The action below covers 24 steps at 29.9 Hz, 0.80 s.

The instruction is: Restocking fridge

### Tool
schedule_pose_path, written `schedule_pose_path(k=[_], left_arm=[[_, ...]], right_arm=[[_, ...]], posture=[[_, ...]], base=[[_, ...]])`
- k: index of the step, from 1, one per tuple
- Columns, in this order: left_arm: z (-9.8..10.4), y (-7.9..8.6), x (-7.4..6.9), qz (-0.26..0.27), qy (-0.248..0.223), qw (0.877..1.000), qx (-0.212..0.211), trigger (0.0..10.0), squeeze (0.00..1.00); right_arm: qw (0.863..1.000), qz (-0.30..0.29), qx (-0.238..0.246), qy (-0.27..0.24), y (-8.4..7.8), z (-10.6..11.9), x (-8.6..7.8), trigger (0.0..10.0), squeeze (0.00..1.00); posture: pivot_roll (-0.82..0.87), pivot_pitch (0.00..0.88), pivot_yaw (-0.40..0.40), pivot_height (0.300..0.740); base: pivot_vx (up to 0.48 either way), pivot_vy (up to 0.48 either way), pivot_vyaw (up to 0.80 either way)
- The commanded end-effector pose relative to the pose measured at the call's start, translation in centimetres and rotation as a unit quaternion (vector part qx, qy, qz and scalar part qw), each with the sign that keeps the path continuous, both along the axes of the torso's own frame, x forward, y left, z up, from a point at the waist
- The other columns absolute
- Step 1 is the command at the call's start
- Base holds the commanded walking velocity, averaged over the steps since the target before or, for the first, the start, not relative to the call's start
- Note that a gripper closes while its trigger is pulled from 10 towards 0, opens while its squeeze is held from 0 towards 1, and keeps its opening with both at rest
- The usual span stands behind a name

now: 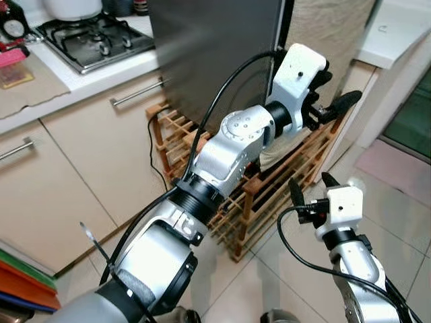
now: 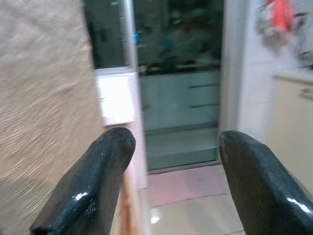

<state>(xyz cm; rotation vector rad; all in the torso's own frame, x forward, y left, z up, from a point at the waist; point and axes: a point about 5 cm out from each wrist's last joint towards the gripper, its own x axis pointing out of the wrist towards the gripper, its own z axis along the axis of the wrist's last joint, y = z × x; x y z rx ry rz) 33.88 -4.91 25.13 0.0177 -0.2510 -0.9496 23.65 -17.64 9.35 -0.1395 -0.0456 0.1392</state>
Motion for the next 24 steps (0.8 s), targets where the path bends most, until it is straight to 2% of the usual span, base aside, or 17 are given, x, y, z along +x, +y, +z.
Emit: schedule_pose_path(k=[1, 4, 5, 12, 24], left_arm=[[-2.3, -1.9, -1.3, -0.008, 0.037, 0.999, -0.009, 10.0, 0.00], [-3.3, -1.2, -0.5, 0.037, 0.032, 0.999, 0.009, 10.0, 0.00], [-4.1, -0.7, -0.1, 0.067, 0.035, 0.997, 0.019, 10.0, 0.00], [-5.5, -0.4, 0.5, 0.105, 0.052, 0.993, 0.032, 10.0, 0.00], [-4.7, -1.9, 0.4, 0.088, 0.045, 0.995, 0.021, 10.0, 0.00]], right_arm=[[1.000, 0.001, -0.003, -0.007, -0.1, 0.2, 0.2, 10.0, 0.00], [1.000, 0.003, -0.002, -0.008, 0.0, 0.1, 0.3, 10.0, 0.00], [1.000, 0.004, -0.001, -0.008, 0.1, 0.1, 0.4, 10.0, 0.00], [1.000, 0.009, 0.001, -0.007, 0.3, -0.1, 0.1, 10.0, 0.00], [1.000, 0.008, 0.000, 0.002, 0.2, -0.6, -0.8, 10.0, 0.00]], posture=[[-0.20, 0.036, 0.049, 0.724], [-0.19, 0.032, 0.049, 0.724], [-0.19, 0.030, 0.051, 0.724], [-0.20, 0.032, 0.053, 0.724], [-0.22, 0.053, 0.070, 0.724]], base=[[0.000, 0.000, 0.00], [0.000, 0.000, 0.00], [0.000, 0.000, 0.00], [0.000, 0.000, 0.00], [0.000, 0.000, 0.00]])
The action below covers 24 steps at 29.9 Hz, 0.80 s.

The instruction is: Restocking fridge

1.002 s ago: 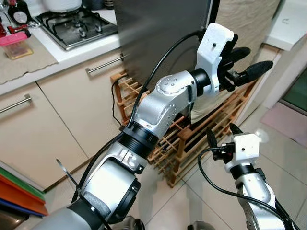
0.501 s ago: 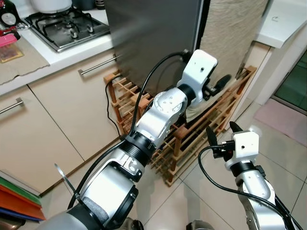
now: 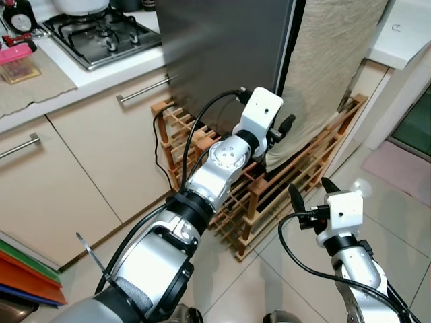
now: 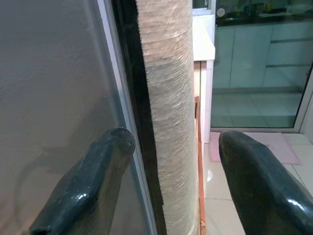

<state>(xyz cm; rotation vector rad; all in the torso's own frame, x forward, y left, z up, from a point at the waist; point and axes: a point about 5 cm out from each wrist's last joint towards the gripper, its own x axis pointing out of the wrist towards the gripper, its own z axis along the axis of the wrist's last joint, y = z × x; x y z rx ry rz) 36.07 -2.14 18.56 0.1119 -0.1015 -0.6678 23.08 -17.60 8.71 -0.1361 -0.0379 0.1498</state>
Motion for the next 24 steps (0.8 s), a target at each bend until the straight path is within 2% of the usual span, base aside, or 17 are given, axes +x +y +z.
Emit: schedule_pose_path(k=[1, 5, 12, 24], left_arm=[[1.9, -4.8, -1.9, -0.061, -0.004, 0.997, -0.040, 10.0, 0.00], [1.8, -5.2, -2.0, -0.070, -0.010, 0.997, -0.024, 10.0, 0.00], [2.0, -5.6, -1.9, -0.074, 0.004, 0.997, -0.030, 10.0, 0.00], [3.9, -6.5, -1.7, -0.085, 0.009, 0.994, -0.067, 10.0, 0.00]], right_arm=[[1.000, 0.003, -0.001, -0.002, 0.2, 0.0, -0.2, 10.0, 0.00], [1.000, 0.004, 0.001, -0.001, 0.3, -0.1, -0.4, 10.0, 0.00], [1.000, 0.005, 0.001, -0.001, 0.4, -0.2, -0.7, 10.0, 0.00], [1.000, 0.012, -0.008, 0.014, 0.3, -0.9, -2.4, 10.0, 0.00]], posture=[[-0.22, 0.053, 0.070, 0.724], [-0.22, 0.059, 0.078, 0.724], [-0.23, 0.067, 0.086, 0.724], [-0.24, 0.100, 0.097, 0.724]], base=[[0.000, 0.000, 0.00], [0.000, 0.000, 0.00], [0.000, 0.000, 0.00], [0.000, 0.000, 0.00]])
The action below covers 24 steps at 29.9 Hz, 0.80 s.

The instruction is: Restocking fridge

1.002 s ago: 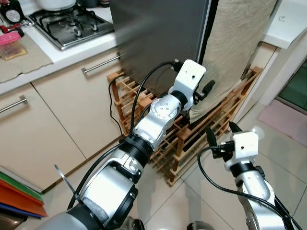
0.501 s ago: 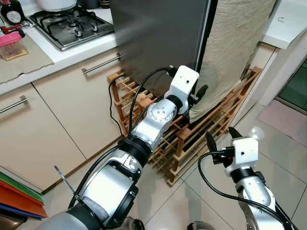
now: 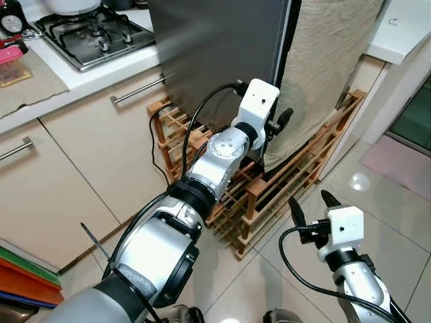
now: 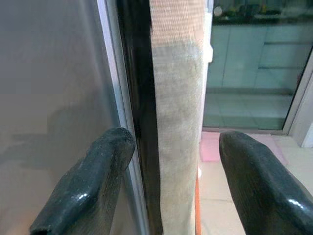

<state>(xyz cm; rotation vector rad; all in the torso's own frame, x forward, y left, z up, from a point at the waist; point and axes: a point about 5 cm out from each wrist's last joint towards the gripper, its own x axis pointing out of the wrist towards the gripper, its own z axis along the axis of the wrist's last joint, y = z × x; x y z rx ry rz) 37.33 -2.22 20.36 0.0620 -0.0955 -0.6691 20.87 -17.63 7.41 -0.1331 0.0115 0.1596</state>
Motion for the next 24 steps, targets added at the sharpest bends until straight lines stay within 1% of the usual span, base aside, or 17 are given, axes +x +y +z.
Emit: schedule_pose_path(k=[1, 5, 9, 12, 14, 15, 18, 21, 23, 24], left_arm=[[2.3, -6.5, -3.1, -0.085, -0.006, 0.995, -0.049, 10.0, 0.00], [2.6, -6.7, -3.2, -0.088, -0.004, 0.994, -0.056, 10.0, 0.00], [3.3, -7.1, -3.4, -0.098, -0.006, 0.993, -0.071, 10.0, 0.00], [3.2, -7.3, -3.5, -0.100, -0.006, 0.993, -0.070, 10.0, 0.00], [3.1, -7.5, -3.6, -0.099, -0.009, 0.993, -0.061, 10.0, 0.00], [3.1, -7.7, -3.7, -0.095, -0.019, 0.994, -0.051, 10.0, 0.00], [3.2, -8.0, -3.8, -0.094, -0.029, 0.994, -0.044, 10.0, 0.00], [2.9, -9.0, -4.5, -0.101, -0.034, 0.994, -0.032, 10.0, 0.00], [1.8, -9.9, -5.5, -0.113, -0.023, 0.993, -0.021, 10.0, 0.00], [1.8, -9.9, -5.5, -0.113, -0.023, 0.993, -0.021, 10.0, 0.00]], right_arm=[[1.000, 0.009, -0.007, -0.011, 0.4, 0.5, -0.3, 10.0, 0.00], [1.000, 0.009, -0.007, -0.009, 0.4, 0.4, -0.6, 10.0, 0.00], [1.000, 0.008, -0.010, -0.002, 0.2, 0.0, -0.8, 10.0, 0.00], [1.000, 0.008, -0.011, 0.000, 0.1, -0.1, -0.8, 10.0, 0.00], [1.000, 0.008, -0.011, 0.001, 0.1, -0.1, -0.8, 10.0, 0.00], [1.000, 0.008, -0.012, 0.001, 0.1, -0.1, -0.8, 10.0, 0.00], [1.000, 0.008, -0.013, 0.001, 0.0, -0.1, -0.8, 10.0, 0.00], [1.000, 0.006, -0.013, 0.000, 0.0, -0.1, -0.8, 10.0, 0.00], [1.000, 0.005, -0.012, 0.000, 0.0, 0.0, -0.8, 10.0, 0.00], [1.000, 0.005, -0.012, 0.000, 0.0, 0.0, -0.8, 10.0, 0.00]], posture=[[-0.25, 0.110, 0.098, 0.724], [-0.25, 0.119, 0.098, 0.724], [-0.26, 0.124, 0.098, 0.724], [-0.26, 0.126, 0.098, 0.724], [-0.26, 0.128, 0.100, 0.724], [-0.26, 0.131, 0.104, 0.724], [-0.26, 0.133, 0.105, 0.724], [-0.26, 0.138, 0.110, 0.724], [-0.27, 0.142, 0.111, 0.724], [-0.27, 0.142, 0.111, 0.724]], base=[[0.000, 0.000, 0.00], [0.000, 0.000, 0.00], [0.000, 0.000, 0.00], [0.000, 0.000, 0.00], [0.000, 0.000, 0.00], [0.000, 0.000, 0.00], [0.000, 0.000, 0.00], [0.000, 0.000, 0.00], [0.000, 0.000, 0.00], [0.000, 0.000, 0.00]])
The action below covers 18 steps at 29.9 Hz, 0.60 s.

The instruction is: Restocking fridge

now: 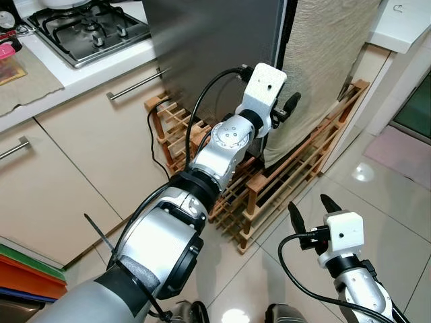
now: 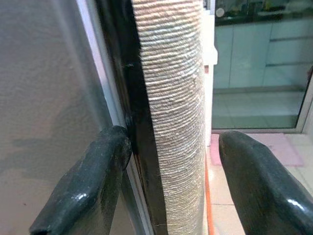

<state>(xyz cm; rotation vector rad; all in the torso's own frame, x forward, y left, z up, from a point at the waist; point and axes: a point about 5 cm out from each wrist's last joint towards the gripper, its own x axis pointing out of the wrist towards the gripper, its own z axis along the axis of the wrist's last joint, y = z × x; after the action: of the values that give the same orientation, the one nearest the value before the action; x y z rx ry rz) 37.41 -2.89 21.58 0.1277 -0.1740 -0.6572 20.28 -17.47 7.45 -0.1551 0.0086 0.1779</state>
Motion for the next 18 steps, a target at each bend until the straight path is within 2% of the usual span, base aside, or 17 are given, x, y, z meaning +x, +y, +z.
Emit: schedule_pose_path(k=[1, 5, 8, 11, 12, 16, 18], left_arm=[[0.4, -9.6, -5.9, -0.127, 0.031, 0.991, -0.034, 10.0, 0.00], [0.8, -11.1, -7.2, -0.172, 0.050, 0.982, -0.060, 10.0, 0.00], [1.9, -12.4, -8.4, -0.222, 0.072, 0.967, -0.103, 10.0, 0.00], [3.3, -13.4, -9.6, -0.275, 0.094, 0.946, -0.146, 10.0, 0.00], [3.3, -13.4, -9.6, -0.275, 0.094, 0.946, -0.146, 10.0, 0.00], [4.8, -14.2, -10.8, -0.322, 0.104, 0.924, -0.177, 10.0, 0.00], [5.3, -14.4, -11.0, -0.332, 0.109, 0.918, -0.189, 10.0, 0.00]], right_arm=[[1.000, -0.004, -0.001, 0.002, -0.2, -0.1, -0.2, 10.0, 0.00], [1.000, -0.004, 0.000, 0.003, -0.1, 0.0, -0.2, 10.0, 0.00], [1.000, -0.004, 0.001, 0.004, -0.1, 0.0, -0.3, 10.0, 0.00], [1.000, -0.004, 0.001, 0.006, -0.1, -0.1, -0.2, 10.0, 0.00], [1.000, -0.004, 0.001, 0.006, -0.1, -0.1, -0.2, 10.0, 0.00], [1.000, -0.008, 0.002, 0.021, -0.3, -1.3, 0.1, 10.0, 0.00], [1.000, -0.008, 0.002, 0.023, -0.1, -1.5, 0.3, 10.0, 0.00]], posture=[[-0.27, 0.145, 0.110, 0.724], [-0.27, 0.149, 0.112, 0.724], [-0.27, 0.152, 0.113, 0.724], [-0.27, 0.155, 0.117, 0.724], [-0.27, 0.155, 0.117, 0.724], [-0.27, 0.158, 0.123, 0.724], [-0.27, 0.157, 0.126, 0.724]], base=[[0.000, 0.000, 0.00], [0.000, 0.000, 0.00], [0.000, 0.000, 0.00], [0.000, 0.000, 0.00], [0.000, 0.000, 0.00], [0.000, 0.000, 0.00], [0.000, 0.000, 0.00]])
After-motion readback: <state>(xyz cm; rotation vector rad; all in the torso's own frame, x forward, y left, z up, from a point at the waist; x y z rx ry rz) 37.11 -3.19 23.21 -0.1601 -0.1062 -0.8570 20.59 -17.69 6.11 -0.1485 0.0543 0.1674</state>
